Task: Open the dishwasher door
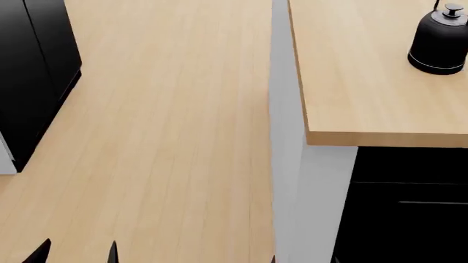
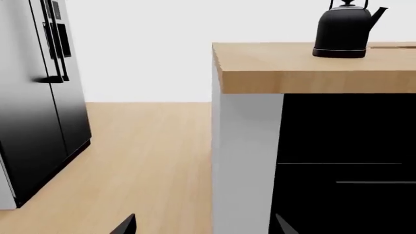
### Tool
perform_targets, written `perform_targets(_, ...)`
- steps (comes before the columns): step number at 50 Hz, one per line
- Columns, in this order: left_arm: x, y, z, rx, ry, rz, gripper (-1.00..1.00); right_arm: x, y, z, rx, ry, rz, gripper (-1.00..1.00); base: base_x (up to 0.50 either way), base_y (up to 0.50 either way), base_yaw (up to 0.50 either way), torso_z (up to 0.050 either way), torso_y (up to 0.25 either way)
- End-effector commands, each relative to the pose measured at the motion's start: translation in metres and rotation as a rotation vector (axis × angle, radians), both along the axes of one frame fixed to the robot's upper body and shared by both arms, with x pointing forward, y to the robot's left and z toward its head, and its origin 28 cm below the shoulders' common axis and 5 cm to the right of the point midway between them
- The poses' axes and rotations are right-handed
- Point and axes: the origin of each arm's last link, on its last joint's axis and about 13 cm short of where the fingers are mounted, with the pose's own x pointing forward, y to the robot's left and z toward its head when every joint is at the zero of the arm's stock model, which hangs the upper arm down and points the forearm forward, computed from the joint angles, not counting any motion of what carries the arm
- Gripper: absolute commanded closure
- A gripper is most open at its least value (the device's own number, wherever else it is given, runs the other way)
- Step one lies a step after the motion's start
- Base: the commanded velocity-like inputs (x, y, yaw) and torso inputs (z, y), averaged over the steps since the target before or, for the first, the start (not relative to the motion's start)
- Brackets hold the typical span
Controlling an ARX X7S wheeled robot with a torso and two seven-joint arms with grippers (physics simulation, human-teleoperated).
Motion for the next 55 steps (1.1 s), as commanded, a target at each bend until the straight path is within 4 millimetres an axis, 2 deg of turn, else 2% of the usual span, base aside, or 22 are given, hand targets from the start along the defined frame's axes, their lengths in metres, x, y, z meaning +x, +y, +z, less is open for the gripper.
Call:
perform_targets(1,0.0006,-0.0011,0.0029,0.002,-0.012,-0.001,-1.00,-0.0008,-0.0006,-0.0001,0.012,0.000,0.007,-1.00,0.00,-0.50,0.00,0.000,0.000)
perform_targets(34,0.0001,-0.0026,0.0037,0.006,-0.025,-0.021,-1.00,-0.0029,-0.0007,0.0020,0.019,-0.006,0.007,-1.00,0.00,-0.50,0.00,0.000,0.000)
perform_targets(46,0.0019,-0.0012,0.0042,-0.019,-0.020,-0.008,-1.00,-0.0022,-0.0001,0.0058,0.004,-0.014,0.006,-1.00,0.00,0.00,0.00,0.000,0.000)
perform_targets(47,0.0023,-0.0015,0.0044,-0.026,0.014,-0.023,-1.00,-0.0023,-0.0001,0.0059,0.003,-0.014,0.005,-1.00,0.00,0.00,0.00,-0.038,0.000)
perform_targets(50,0.0006,-0.0027,0.0088,-0.024,-0.043,-0.040,-1.00,-0.0030,0.0004,0.0060,0.003,-0.014,-0.001,-1.00,0.00,0.00,0.00,-0.050,-0.017)
perform_targets(55,0.0006,-0.0035,0.0075,-0.015,-0.046,-0.051,-1.00,-0.0035,0.0002,0.0048,-0.001,-0.015,-0.005,-1.00,0.00,0.00,0.00,-0.050,-0.016)
